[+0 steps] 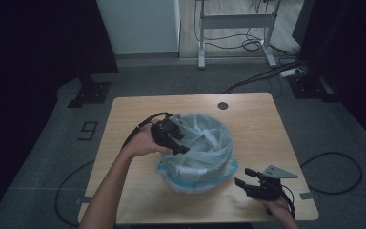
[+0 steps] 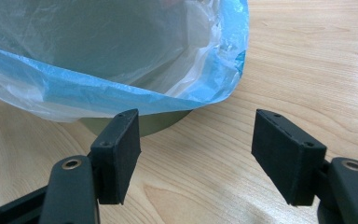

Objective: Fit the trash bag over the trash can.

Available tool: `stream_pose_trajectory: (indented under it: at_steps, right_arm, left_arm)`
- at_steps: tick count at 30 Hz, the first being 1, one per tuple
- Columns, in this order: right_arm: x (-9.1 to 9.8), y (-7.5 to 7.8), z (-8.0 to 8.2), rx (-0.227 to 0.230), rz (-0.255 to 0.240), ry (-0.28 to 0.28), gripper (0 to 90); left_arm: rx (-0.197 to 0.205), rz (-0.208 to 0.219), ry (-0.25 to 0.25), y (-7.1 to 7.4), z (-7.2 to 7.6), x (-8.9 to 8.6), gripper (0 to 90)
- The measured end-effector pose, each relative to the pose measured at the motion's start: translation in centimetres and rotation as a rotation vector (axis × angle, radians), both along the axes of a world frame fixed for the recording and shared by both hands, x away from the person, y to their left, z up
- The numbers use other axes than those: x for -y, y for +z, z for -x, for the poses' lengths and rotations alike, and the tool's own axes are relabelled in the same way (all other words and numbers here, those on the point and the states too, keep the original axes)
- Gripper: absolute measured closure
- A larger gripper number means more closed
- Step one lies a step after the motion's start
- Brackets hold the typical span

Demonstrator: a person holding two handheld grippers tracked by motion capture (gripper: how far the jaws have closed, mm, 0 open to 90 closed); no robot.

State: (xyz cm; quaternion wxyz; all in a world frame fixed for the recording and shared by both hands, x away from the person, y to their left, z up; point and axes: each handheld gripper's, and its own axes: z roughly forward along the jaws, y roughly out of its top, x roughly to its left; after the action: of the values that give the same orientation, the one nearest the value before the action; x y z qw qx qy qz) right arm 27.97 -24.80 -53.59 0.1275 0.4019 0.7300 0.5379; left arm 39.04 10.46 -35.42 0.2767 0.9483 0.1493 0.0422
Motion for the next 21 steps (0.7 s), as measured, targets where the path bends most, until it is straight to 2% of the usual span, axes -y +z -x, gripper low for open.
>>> stream_pose_trajectory:
  at_steps: [4, 8, 13, 21]
  right_arm:
    - [0.1, 0.0, -0.1, 0.001, 0.0, -0.004, 32.0]
    - [-0.1, 0.0, -0.1, 0.001, -0.001, -0.003, 32.0]
    - [-0.1, -0.1, -0.1, 0.002, 0.005, 0.001, 32.0]
    - [0.2, 0.0, -0.1, -0.004, 0.004, -0.001, 32.0]
  left_arm:
    - [0.016, 0.074, -0.017, 0.9, 0.7, -0.1, 41.9]
    - [0.014, 0.099, -0.056, 1.3, 1.3, 0.8, 41.8]
    - [0.011, 0.055, -0.107, 1.0, 2.0, 2.5, 41.7]
    - [0.013, -0.045, -0.124, 0.2, 2.1, 4.5, 41.8]
